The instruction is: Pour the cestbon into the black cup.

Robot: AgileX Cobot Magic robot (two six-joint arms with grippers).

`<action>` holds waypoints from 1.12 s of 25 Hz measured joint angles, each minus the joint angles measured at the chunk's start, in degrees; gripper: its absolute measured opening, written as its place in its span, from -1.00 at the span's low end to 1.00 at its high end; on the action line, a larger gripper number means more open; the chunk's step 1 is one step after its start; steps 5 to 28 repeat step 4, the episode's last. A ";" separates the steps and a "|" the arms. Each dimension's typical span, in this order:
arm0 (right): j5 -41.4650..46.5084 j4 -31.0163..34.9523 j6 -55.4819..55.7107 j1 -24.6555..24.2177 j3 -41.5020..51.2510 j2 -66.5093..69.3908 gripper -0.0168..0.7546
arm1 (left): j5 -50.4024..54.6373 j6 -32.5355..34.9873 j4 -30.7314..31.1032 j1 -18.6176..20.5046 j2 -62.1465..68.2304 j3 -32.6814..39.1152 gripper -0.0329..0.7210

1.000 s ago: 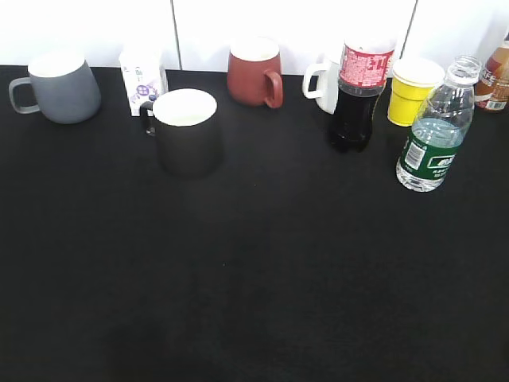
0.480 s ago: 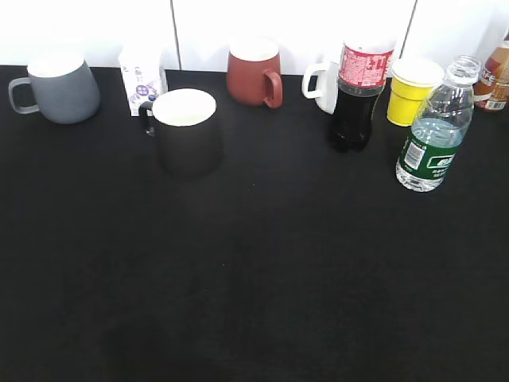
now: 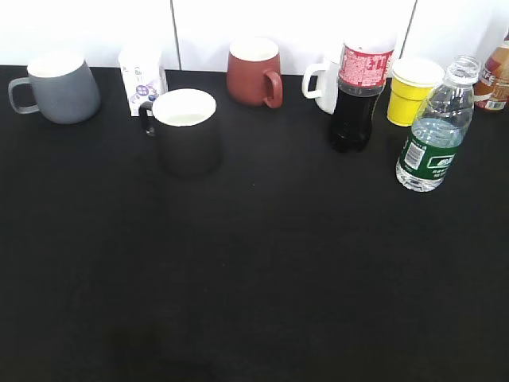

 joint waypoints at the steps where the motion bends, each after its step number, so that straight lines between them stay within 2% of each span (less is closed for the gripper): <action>1: 0.00 0.00 0.00 0.00 0.00 0.00 0.34 | 0.00 0.00 0.00 0.00 0.00 0.00 -0.17; 28: 0.00 0.00 0.00 0.00 0.00 0.00 0.34 | 0.00 0.00 0.00 0.00 0.00 0.00 -0.20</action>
